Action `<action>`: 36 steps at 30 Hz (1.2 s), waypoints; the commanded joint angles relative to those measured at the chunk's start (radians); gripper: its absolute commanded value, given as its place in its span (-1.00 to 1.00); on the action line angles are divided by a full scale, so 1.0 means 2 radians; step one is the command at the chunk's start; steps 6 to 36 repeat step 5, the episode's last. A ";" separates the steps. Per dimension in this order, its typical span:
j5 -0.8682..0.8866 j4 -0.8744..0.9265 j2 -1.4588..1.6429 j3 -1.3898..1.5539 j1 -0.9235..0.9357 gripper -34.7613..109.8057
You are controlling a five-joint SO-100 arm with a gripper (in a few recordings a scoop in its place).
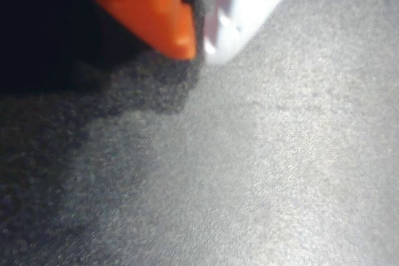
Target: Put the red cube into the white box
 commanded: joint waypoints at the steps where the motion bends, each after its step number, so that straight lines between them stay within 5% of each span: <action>1: 0.005 0.002 0.002 -0.002 0.003 -0.52; 36: 0.005 0.002 0.002 -0.002 0.003 -0.52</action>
